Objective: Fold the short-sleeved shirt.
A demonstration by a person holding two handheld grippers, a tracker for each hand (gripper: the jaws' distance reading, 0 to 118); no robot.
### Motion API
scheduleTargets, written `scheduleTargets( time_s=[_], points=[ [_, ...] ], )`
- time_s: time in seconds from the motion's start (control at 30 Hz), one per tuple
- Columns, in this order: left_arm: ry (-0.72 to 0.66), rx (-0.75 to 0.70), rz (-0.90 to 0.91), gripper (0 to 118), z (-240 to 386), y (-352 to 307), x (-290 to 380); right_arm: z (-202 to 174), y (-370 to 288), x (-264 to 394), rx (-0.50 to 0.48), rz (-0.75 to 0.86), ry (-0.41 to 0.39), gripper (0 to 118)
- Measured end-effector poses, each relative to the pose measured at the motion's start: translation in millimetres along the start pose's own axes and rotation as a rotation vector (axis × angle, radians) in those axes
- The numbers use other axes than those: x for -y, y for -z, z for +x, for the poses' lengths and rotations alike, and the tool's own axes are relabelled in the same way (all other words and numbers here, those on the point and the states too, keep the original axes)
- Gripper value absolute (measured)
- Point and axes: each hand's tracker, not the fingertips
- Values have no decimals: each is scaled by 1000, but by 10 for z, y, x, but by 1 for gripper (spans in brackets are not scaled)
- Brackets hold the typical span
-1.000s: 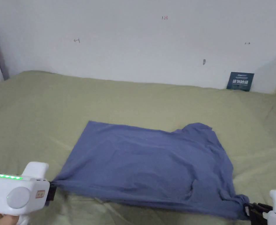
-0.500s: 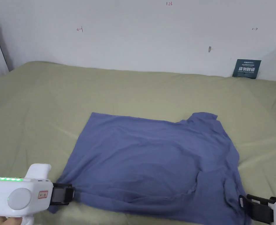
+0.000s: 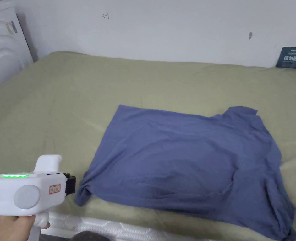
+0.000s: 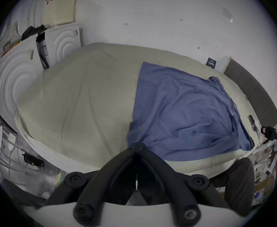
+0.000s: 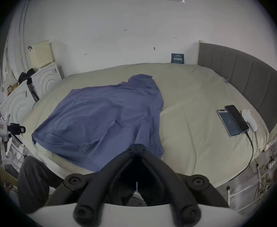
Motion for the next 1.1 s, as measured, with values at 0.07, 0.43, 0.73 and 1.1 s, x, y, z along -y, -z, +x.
scheduleTargets(
  time_s=[0.07, 0.43, 0.73, 1.1],
  points=[
    [5, -4, -19, 0, -66, 46, 30, 11, 15, 67, 4, -10, 4, 1],
    [10, 1, -150, 118, -26, 566, 125, 15, 166, 183, 1, -79, -15, 1],
    [71, -62, -189, 10, 19, 684, 104, 84, 227, 221, -12, -137, 4, 3],
    [60, -50, -166, 0, 144, 446, 28, 178, 572, 435, -78, -365, -40, 6]
  ],
)
